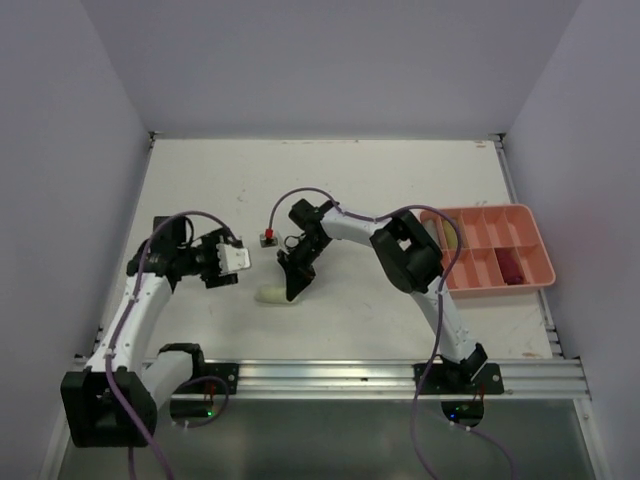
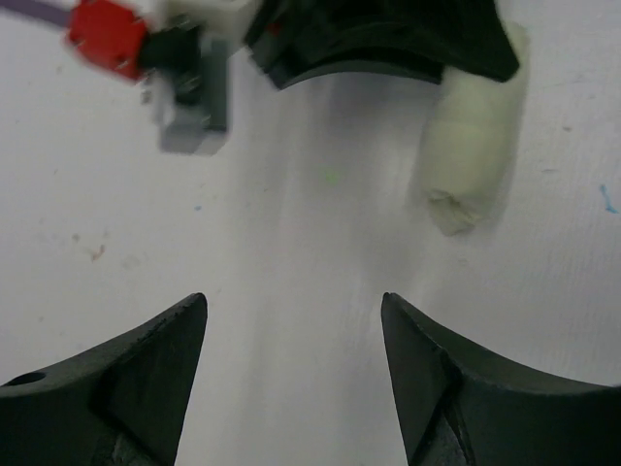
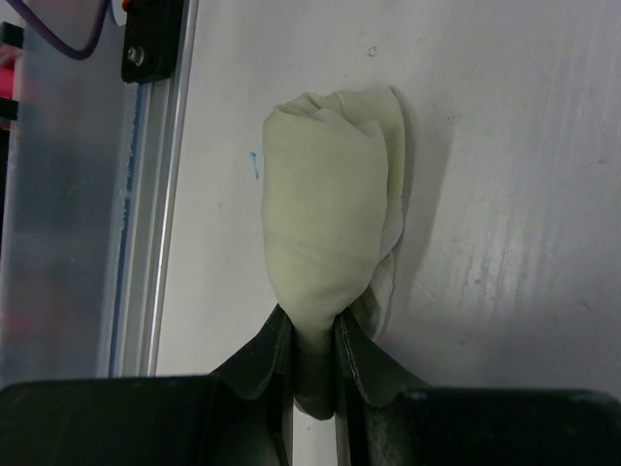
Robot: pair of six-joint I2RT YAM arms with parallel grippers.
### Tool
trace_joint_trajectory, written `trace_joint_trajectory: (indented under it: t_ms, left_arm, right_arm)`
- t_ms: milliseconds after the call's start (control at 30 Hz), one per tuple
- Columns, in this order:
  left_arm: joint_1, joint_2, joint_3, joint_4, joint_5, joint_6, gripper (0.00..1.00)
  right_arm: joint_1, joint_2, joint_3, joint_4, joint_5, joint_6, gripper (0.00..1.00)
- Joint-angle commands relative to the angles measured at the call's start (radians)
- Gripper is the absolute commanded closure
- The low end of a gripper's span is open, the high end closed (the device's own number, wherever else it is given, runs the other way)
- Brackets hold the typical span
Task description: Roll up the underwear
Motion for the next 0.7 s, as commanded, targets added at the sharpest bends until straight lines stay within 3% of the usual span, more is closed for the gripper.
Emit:
trace_joint_trajectory:
  t_ms: [0, 267, 433, 667]
  left_arm:
    - [-0.158, -0.044, -0.102, -0.049, -0.061, 0.168, 0.24]
    - [-0.378, 0.046, -0.136, 0.046, -0.077, 0.111, 0.24]
    - [-0.438, 0.118, -0.144, 0.037, -0.060, 0.122, 0.24]
    - [-0.467, 0.204, -0.171, 0.188, -0.098, 0.024, 0.29]
  right_arm:
    - [0.000, 0.067, -0.006, -0.092, 0.050, 0.009, 1.00]
    - [-0.003, 0.076, 0.004, -0.104, 0.053, 0.006, 1.00]
    - [-0.003, 0.089, 0.017, -0.116, 0.056, 0.003, 1.00]
    - [-0.003, 0.096, 0.033, -0.139, 0.056, -0.014, 1.00]
